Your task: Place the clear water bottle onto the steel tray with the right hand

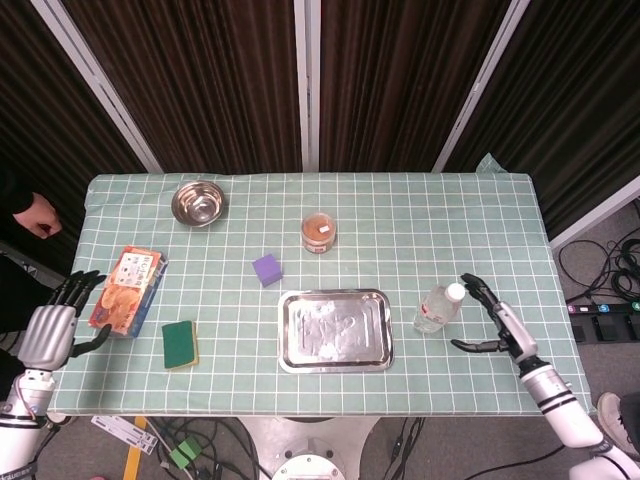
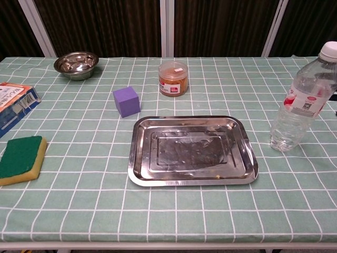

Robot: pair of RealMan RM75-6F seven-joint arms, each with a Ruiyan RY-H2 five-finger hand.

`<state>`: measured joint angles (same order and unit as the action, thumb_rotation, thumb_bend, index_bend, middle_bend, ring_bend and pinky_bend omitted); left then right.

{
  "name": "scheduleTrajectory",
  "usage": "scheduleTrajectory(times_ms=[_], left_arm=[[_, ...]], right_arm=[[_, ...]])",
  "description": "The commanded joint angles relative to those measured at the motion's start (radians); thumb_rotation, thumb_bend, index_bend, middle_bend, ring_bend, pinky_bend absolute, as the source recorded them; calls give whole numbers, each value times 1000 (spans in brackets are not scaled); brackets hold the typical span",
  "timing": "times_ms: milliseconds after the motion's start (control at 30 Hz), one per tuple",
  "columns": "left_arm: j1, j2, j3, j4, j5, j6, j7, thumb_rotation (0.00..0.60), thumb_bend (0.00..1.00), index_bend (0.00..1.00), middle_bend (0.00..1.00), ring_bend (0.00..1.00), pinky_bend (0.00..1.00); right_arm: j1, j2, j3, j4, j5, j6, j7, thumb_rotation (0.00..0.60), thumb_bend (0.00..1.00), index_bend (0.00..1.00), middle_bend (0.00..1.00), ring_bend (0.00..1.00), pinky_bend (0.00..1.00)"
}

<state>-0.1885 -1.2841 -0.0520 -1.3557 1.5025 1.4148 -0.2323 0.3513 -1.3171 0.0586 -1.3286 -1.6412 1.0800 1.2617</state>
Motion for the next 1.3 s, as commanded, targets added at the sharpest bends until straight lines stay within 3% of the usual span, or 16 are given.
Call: scheduleTrajectory(times_ms=[33,233,333,400,500,667,933,1200,1300], left_arm=[[0,-1,-1,6,-2,0,-4,600,324,185,207,110,193],[-5,-6,-13,13,-2,9,-12,600,324,185,207,110,193],[-8,-7,-15,16,-4,6,-15,600,324,185,207,109,193],[-9,-8,-15,19,-5,3,-16,600,324,185,207,109,193],[-9,-9,-13,22,-6,0,-18,600,324,185,207,110,193],[-9,-11,-11,24,-6,-1,-22,600,324,185,207,110,193],[-8,-7,-9,19,-6,-2,-18,600,324,185,207,109,193],[-11,-5,-8,5,-6,-7,-7,600,324,185,207,109,193],[-10,-8,-8,4,-10,-9,-7,600,324,185,207,109,193]], right_arm=[[43,-50,-7,44,-1,-19,-33,600,0,0,29,0,0],[87,-99,5,99,44,-59,-49,600,0,0,53,0,0],[107,-124,16,118,69,-78,-54,600,0,36,137,1,1],[116,-138,26,122,90,-86,-57,600,0,174,220,44,46],[121,-152,35,122,111,-81,-89,600,0,477,370,191,207],[125,-148,43,99,135,-76,-131,600,29,667,504,312,334],[132,-99,80,-5,152,-29,-197,600,154,751,562,355,383],[179,43,199,-280,159,36,-337,600,162,762,575,378,408],[161,52,190,-297,194,45,-389,600,159,763,578,387,416]])
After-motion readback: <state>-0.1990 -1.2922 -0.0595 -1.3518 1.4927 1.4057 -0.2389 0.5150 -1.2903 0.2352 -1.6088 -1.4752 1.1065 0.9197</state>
